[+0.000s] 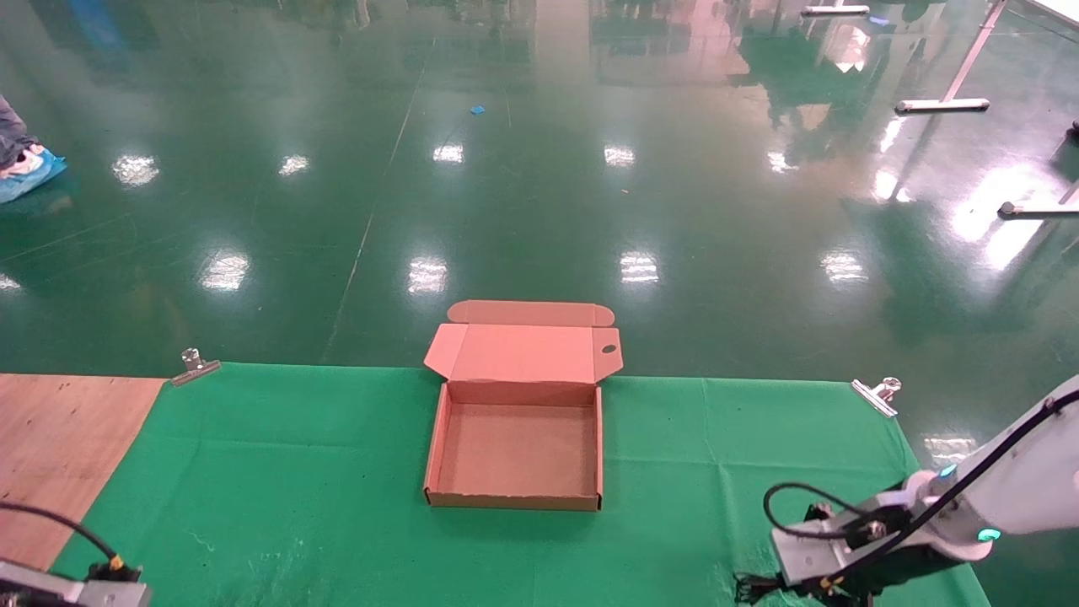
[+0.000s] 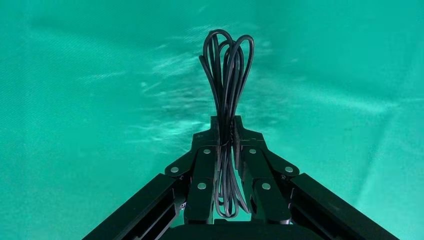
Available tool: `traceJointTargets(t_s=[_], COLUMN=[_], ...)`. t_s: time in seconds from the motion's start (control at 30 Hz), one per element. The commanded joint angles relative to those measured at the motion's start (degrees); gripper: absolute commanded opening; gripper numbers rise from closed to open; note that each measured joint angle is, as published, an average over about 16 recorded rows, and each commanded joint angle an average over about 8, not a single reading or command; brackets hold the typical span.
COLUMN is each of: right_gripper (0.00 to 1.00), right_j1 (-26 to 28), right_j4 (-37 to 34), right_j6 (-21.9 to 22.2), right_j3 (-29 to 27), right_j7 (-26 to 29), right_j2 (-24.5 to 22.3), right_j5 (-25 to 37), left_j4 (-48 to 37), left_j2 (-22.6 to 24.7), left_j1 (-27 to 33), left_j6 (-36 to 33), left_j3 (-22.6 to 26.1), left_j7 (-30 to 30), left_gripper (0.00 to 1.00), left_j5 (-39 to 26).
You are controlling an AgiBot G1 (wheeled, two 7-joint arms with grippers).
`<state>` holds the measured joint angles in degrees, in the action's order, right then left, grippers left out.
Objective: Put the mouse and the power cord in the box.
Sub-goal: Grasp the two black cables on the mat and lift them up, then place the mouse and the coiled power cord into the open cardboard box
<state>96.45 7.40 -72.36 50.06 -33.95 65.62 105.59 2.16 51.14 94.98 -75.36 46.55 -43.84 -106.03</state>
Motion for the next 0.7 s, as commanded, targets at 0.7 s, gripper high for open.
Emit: traceJointTargets(t_s=[0.7], right_gripper=[0.0], right_j1=[11.1], right_j4=[21.4], right_j6=[-11.6], right_j3=[-3.5], right_j7=[12.0], right_j2=[-5.2], right_j5=[-4.7], left_j4=[7.2], left_j2=[7.3], left_j1=[14.0], left_j6=[-6.6], left_j3=[0.0], left_j7=[4.3], left_gripper=[0.0], left_j5=[-0.1])
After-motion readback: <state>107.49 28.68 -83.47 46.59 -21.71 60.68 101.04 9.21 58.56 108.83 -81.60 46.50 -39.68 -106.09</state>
